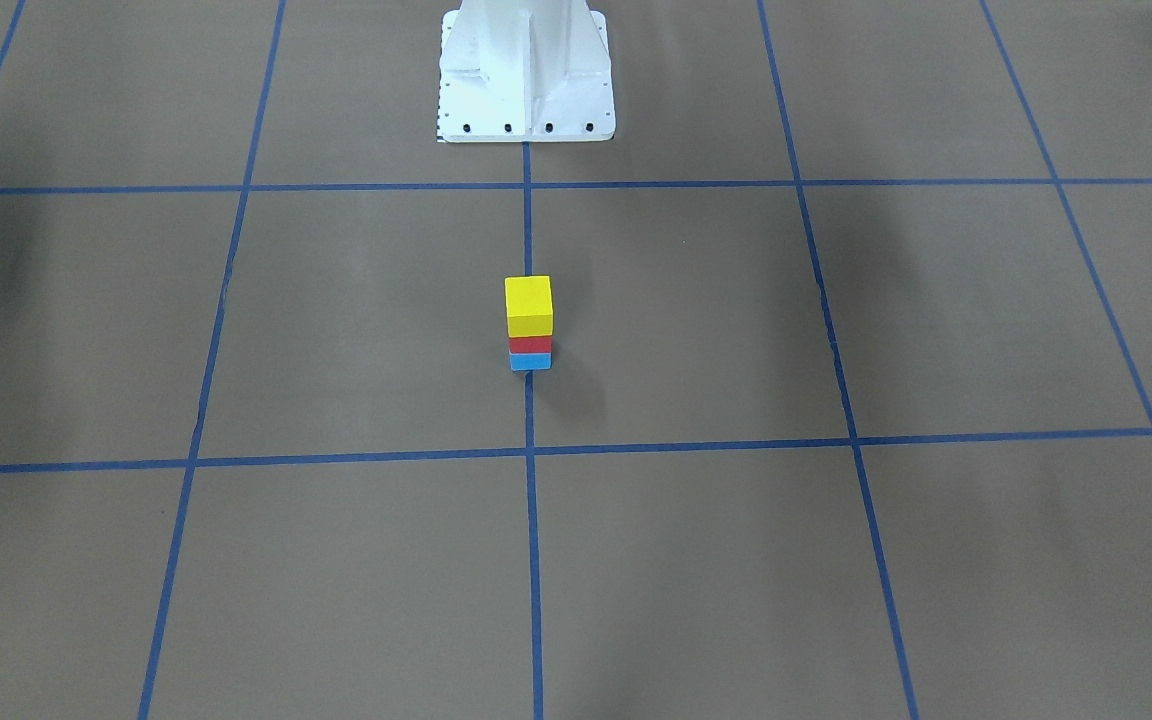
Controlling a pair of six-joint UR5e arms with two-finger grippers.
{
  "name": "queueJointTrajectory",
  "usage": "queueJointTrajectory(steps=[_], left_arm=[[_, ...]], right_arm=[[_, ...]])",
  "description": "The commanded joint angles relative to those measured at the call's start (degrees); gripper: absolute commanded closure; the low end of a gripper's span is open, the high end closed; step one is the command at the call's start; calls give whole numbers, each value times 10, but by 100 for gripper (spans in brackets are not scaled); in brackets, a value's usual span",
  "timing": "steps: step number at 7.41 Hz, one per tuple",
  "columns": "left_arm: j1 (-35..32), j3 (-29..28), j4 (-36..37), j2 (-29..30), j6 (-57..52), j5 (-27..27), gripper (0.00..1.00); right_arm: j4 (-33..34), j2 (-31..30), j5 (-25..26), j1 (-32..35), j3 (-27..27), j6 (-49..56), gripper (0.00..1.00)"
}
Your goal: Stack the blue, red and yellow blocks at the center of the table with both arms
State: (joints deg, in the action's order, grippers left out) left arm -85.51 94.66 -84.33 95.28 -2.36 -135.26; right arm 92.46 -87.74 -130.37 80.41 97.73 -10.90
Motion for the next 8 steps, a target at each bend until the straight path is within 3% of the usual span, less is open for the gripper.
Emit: queueJointTrajectory(steps=[1, 8], left_arm=[[0, -1, -1, 0, 0, 0, 0], [1, 3, -7, -7, 1, 0, 0]], right_arm=[[-1, -1, 0, 0, 0, 0, 0], [-1, -1, -5, 0, 1, -2, 0]])
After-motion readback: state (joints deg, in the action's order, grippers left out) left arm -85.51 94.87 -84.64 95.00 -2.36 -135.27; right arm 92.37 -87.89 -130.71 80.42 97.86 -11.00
